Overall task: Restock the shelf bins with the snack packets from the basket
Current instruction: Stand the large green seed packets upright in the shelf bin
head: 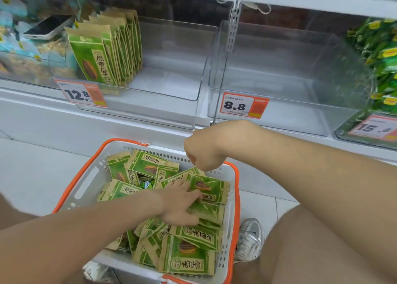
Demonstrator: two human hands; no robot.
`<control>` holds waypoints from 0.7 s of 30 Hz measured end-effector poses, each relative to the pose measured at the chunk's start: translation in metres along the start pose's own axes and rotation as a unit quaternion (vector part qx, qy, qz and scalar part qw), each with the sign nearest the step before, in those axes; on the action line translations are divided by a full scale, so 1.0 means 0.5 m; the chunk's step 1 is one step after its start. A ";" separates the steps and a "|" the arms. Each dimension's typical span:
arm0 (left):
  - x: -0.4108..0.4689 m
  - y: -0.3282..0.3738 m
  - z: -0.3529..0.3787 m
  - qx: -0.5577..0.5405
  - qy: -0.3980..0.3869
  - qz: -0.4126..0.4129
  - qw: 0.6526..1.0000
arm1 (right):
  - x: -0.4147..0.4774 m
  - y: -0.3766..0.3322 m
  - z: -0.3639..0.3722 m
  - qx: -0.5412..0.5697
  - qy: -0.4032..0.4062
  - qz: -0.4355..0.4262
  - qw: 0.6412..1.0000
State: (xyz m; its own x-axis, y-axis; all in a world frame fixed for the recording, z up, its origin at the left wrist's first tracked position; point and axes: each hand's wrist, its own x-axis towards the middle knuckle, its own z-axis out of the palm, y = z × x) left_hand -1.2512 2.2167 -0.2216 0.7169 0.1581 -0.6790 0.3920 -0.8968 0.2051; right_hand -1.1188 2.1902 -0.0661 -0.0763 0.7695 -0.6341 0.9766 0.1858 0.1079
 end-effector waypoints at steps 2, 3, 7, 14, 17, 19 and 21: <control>-0.024 -0.004 -0.028 -0.107 -0.017 -0.006 0.994 | -0.004 0.006 -0.007 -0.008 -0.011 0.011 1.000; -0.039 -0.005 -0.049 -0.161 -0.022 -0.004 0.987 | -0.007 0.008 -0.012 -0.010 -0.010 0.016 1.000; -0.108 -0.037 -0.133 -0.351 -0.010 -0.050 0.935 | -0.029 0.007 -0.039 0.004 -0.002 0.028 1.000; -0.232 -0.108 -0.222 -0.575 0.061 0.032 0.815 | -0.055 -0.003 -0.110 0.149 0.262 0.013 0.953; -0.272 -0.123 -0.236 -0.594 0.073 0.086 0.796 | -0.061 0.002 -0.128 0.187 0.383 0.022 0.904; -0.294 -0.127 -0.243 -0.610 0.104 0.111 0.778 | -0.060 0.011 -0.135 0.186 0.484 0.061 0.853; -0.305 -0.131 -0.250 -0.615 0.168 0.133 0.759 | -0.051 0.018 -0.142 0.215 0.593 0.091 0.771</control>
State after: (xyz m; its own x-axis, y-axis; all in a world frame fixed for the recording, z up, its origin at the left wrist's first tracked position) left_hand -1.3139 2.3029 -0.0431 0.8904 0.3212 -0.3225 0.3014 0.1146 0.9466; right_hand -1.1222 2.2154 0.0056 0.1881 0.8243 0.5340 0.9500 -0.0147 -0.3119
